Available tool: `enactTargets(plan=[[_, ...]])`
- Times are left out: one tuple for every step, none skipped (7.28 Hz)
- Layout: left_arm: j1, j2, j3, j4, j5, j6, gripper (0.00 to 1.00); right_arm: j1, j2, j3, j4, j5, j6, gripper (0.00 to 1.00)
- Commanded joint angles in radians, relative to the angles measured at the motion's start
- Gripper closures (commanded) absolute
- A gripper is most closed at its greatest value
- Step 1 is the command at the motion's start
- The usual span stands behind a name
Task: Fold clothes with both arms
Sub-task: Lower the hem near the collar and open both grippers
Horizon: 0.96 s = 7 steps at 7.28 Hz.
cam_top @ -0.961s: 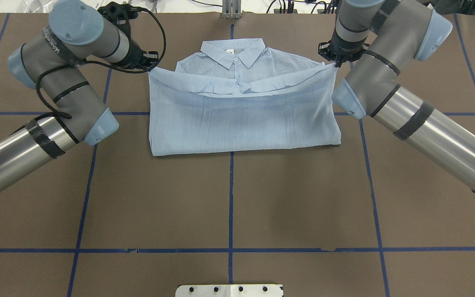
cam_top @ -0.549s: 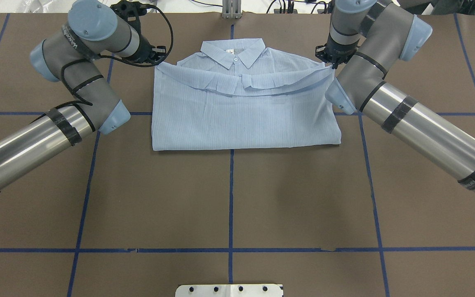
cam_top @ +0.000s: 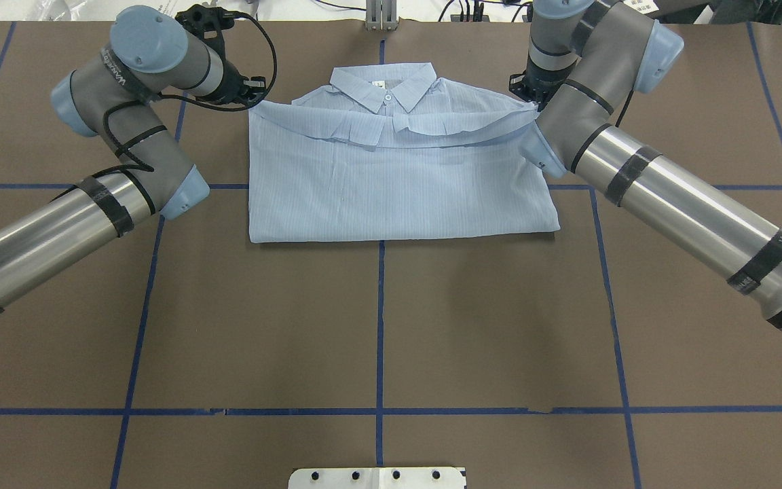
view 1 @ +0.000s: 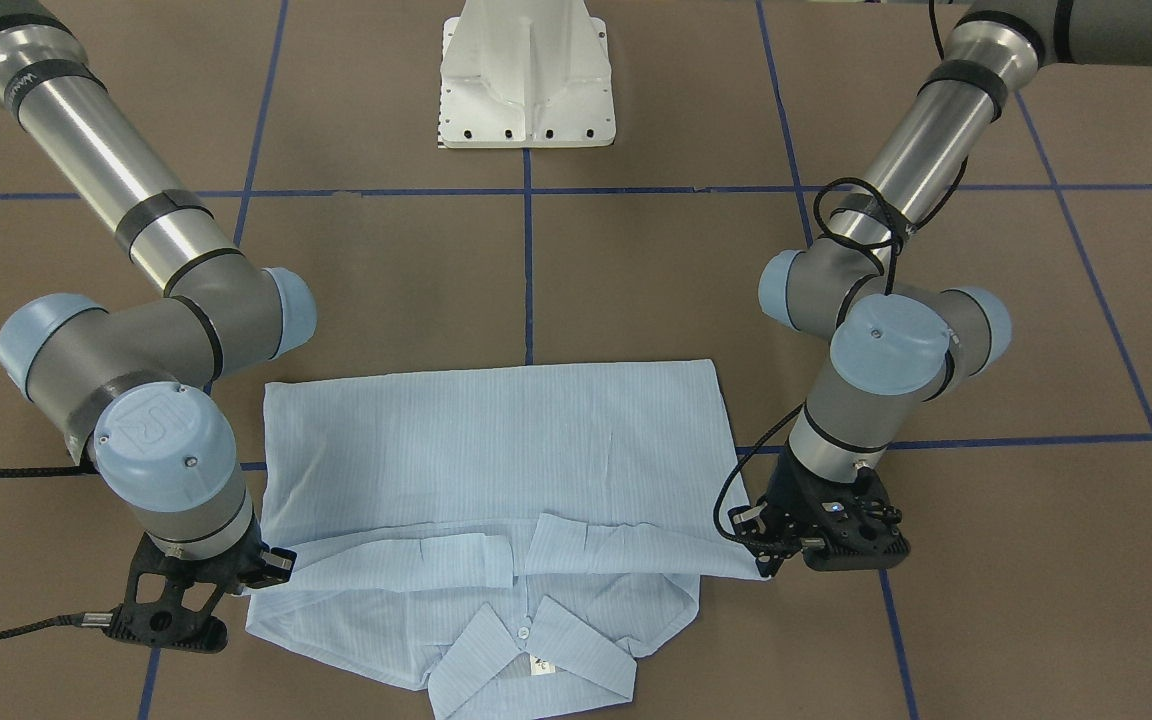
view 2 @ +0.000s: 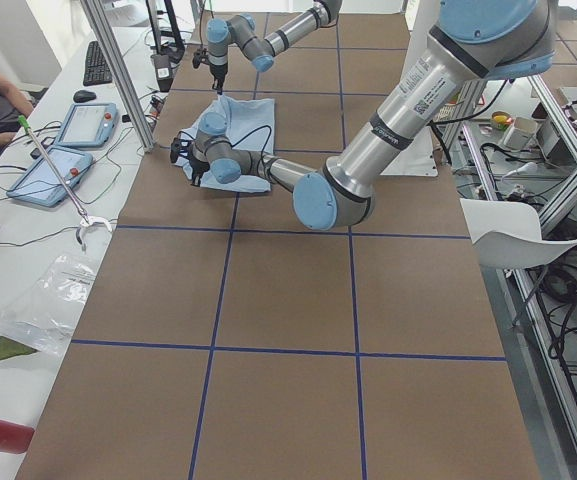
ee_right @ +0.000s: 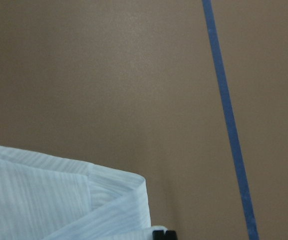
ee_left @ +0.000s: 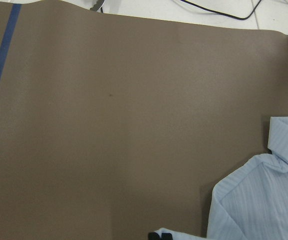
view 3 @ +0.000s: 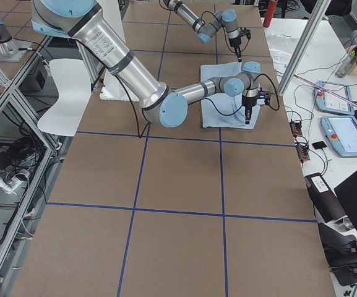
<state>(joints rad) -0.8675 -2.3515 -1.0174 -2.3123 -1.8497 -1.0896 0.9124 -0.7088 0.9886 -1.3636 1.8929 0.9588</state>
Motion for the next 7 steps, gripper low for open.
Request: enactTargets(plan=[[-0.001,-0.006,0.022,-0.013,0.010,-0.001,0.81,-0.003,0.005,-0.038,0.032,-0.001,0.001,1.00],[-0.001,-0.006,0.022,-0.013,0.010,-0.003,0.49,-0.006,0.005,-0.038,0.032,-0.003,0.005,1.00],[-0.001,-0.006,0.022,-0.013,0.010,-0.003,0.44,-0.009,0.006,-0.038,0.032,-0.003,0.021,0.73],[-0.001,-0.006,0.022,-0.015,0.010,-0.004,0.43,-0.013,0.009,-0.036,0.034,-0.005,0.038,0.57],[-0.002,-0.006,0.022,-0.021,0.010,-0.007,0.43,-0.015,0.011,-0.028,0.034,-0.006,0.069,0.50],[-0.005,-0.005,0.014,-0.022,0.007,-0.042,0.43,-0.012,-0.003,0.041,0.032,0.002,0.096,0.41],[-0.005,0.003,-0.007,-0.025,0.004,-0.068,0.44,-0.033,-0.109,0.223,0.038,0.011,0.227,0.27]])
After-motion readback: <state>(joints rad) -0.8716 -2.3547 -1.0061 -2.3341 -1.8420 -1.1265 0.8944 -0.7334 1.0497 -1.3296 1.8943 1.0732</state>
